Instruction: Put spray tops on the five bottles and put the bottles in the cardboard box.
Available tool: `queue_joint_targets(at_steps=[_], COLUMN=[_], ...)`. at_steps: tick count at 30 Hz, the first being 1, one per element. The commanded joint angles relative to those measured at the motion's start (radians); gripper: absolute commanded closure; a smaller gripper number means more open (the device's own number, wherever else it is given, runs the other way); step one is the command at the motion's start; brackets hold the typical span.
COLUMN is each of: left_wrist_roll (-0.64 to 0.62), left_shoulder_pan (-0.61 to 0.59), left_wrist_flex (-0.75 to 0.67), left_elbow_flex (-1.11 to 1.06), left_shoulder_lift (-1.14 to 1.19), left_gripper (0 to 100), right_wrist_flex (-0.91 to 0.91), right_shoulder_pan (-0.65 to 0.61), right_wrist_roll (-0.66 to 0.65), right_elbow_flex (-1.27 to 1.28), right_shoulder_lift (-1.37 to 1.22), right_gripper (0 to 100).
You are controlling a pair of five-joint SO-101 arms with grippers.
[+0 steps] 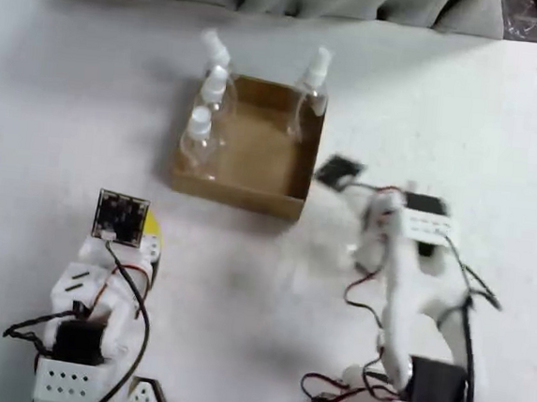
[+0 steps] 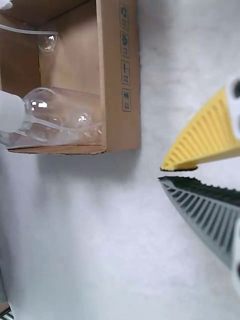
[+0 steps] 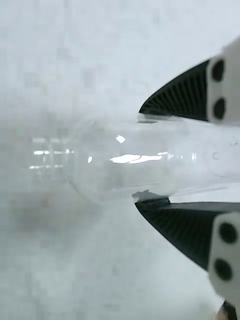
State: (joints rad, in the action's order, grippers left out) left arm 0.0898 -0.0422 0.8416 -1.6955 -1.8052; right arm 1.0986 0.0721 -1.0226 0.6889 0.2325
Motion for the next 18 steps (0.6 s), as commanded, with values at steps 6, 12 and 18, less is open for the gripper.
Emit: queue_joint_targets(at_steps=[6,12,18], left_wrist_roll=[0.008,0.008,0.008], left_shoulder_pan=[-0.008,-0.008,-0.008], left_wrist_flex=[0.002,0.002,0.002], left_elbow_flex=[0.003,0.003,0.003], left_shoulder_lift=[-0.027,-0.027,-0.027], left_gripper=[98,98,98], right_wrist_flex=[-0.021,-0.137,-0.259], right_shoulder_pan=[0.529,0.727,0.759], right_wrist_roll=[-0.011,-0.011,-0.184], right_elbow_flex=[-0.008,-0.008,-0.009], right_shoulder_lift=[0.16,0.058,-0.133], right_gripper=[93.3,90.7,77.6])
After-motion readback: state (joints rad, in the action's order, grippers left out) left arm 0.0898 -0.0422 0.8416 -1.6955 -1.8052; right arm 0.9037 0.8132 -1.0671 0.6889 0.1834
